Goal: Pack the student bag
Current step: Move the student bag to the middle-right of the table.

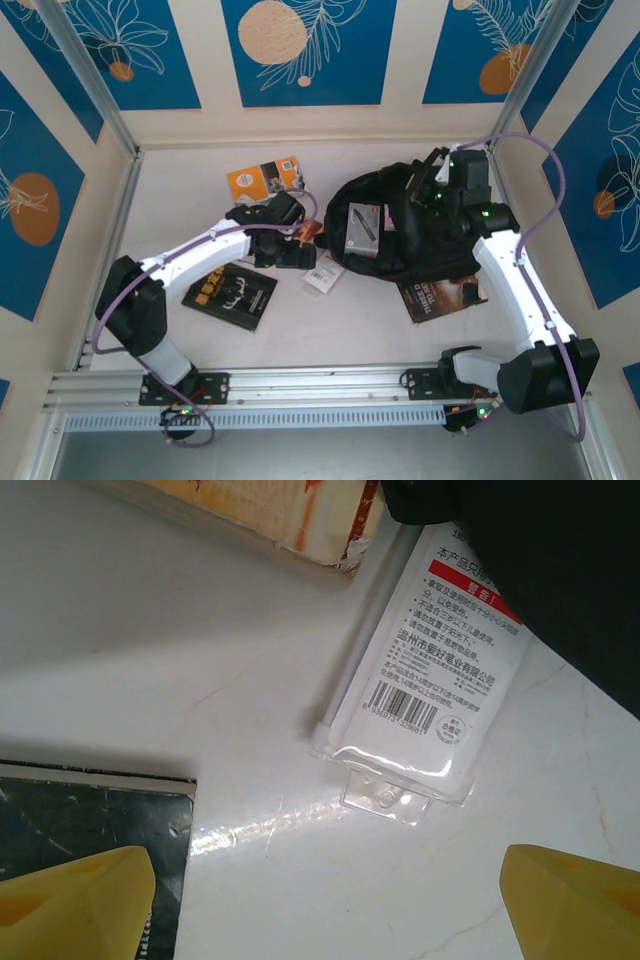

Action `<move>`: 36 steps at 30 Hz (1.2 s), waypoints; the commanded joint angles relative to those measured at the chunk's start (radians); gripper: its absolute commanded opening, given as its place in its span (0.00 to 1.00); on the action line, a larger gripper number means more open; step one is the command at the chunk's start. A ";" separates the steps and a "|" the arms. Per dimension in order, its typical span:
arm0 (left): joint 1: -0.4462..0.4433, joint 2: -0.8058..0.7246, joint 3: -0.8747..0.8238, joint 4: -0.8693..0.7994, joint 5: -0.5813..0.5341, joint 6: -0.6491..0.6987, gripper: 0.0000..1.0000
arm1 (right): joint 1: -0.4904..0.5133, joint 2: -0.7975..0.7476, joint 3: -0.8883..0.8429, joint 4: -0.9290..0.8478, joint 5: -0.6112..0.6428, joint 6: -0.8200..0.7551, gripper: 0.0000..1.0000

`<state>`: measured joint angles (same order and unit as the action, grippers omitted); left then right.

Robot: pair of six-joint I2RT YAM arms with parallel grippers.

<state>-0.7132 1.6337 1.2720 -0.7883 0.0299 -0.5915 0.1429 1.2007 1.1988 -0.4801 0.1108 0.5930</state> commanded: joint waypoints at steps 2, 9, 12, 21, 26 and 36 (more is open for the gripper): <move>-0.030 0.060 0.020 0.003 -0.054 0.037 0.89 | -0.051 -0.004 0.086 0.023 0.122 -0.022 0.00; -0.055 0.140 0.088 -0.029 -0.100 0.056 0.91 | -0.051 0.038 0.124 0.021 0.073 -0.031 0.00; -0.055 0.154 0.090 -0.026 -0.100 0.056 0.91 | -0.051 0.036 0.151 0.011 0.125 -0.069 0.00; -0.083 0.237 0.146 -0.046 -0.132 0.056 0.93 | -0.054 0.049 0.256 -0.027 0.245 -0.129 0.00; -0.134 0.310 0.236 -0.092 -0.207 0.078 0.97 | -0.057 0.047 0.259 -0.030 0.240 -0.119 0.00; -0.193 0.508 0.413 -0.147 -0.219 0.134 1.00 | -0.062 0.028 0.181 0.002 0.166 -0.073 0.00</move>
<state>-0.8932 2.0995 1.6432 -0.8806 -0.1677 -0.4889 0.0902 1.2610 1.3865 -0.5770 0.2966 0.4973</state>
